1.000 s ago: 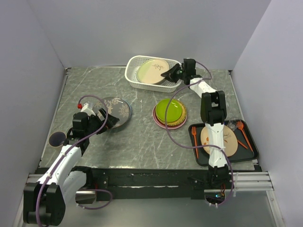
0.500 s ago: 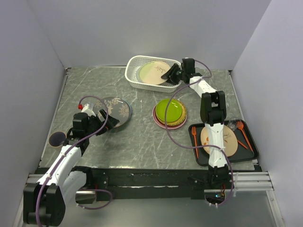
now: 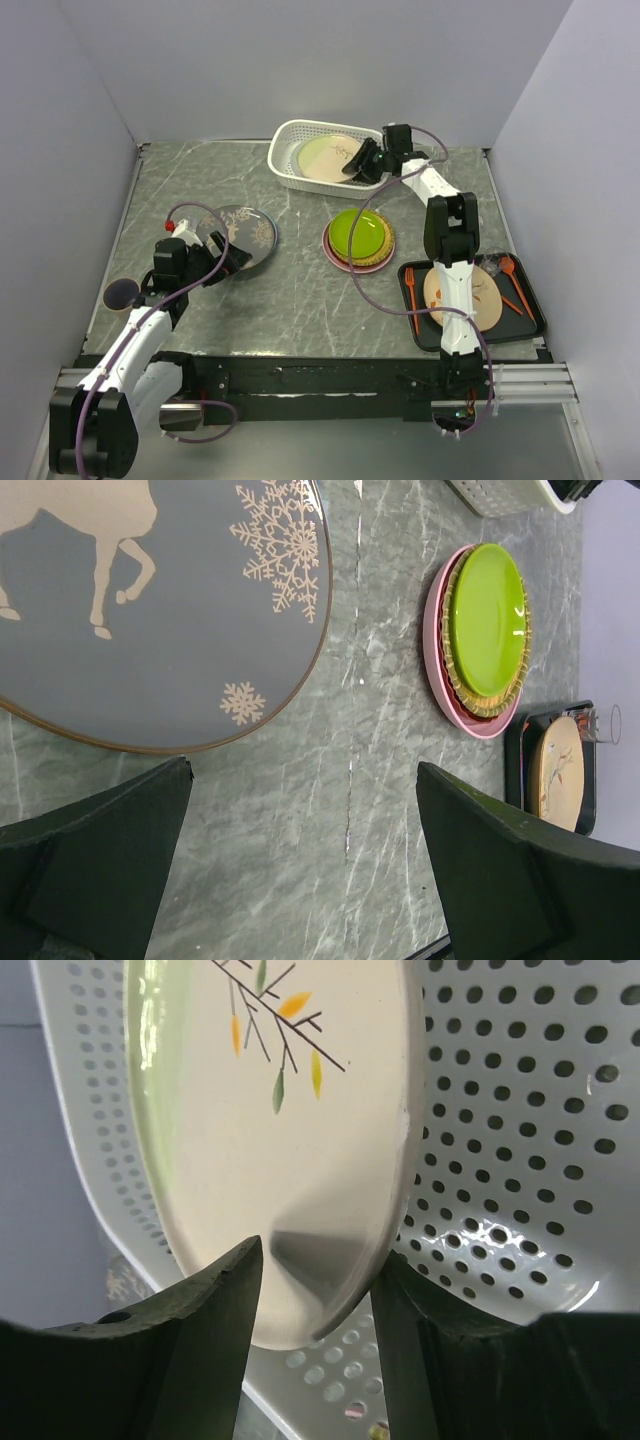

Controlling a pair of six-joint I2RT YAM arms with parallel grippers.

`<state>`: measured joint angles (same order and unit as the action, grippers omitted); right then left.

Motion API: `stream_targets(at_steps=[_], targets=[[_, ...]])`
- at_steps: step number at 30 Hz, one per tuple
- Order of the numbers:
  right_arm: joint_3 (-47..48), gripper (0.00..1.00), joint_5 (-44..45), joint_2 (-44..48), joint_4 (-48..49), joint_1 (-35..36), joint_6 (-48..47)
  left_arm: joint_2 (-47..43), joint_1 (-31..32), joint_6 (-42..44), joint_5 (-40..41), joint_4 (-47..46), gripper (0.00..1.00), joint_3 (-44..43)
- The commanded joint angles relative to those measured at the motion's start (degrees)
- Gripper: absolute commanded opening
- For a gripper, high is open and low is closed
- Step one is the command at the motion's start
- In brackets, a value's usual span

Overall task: Place the plates into the plastic bin on the countertop
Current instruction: Place the plate in the plastic bin.

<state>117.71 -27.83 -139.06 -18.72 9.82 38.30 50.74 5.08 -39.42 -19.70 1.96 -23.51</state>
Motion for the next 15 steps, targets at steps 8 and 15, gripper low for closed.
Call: stream_targets(at_steps=[8,15], targets=[[5.1,0.55,1.4,0.0,-12.2,-3.1,-4.7,0.2,0.2,1.4,-1.4,-1.4,0.99,-2.5],[9.0,0.58,0.2,-1.8,-10.4,-2.7,-3.0,0.9,0.2,1.4,-1.2,-1.4,0.99,-2.2]])
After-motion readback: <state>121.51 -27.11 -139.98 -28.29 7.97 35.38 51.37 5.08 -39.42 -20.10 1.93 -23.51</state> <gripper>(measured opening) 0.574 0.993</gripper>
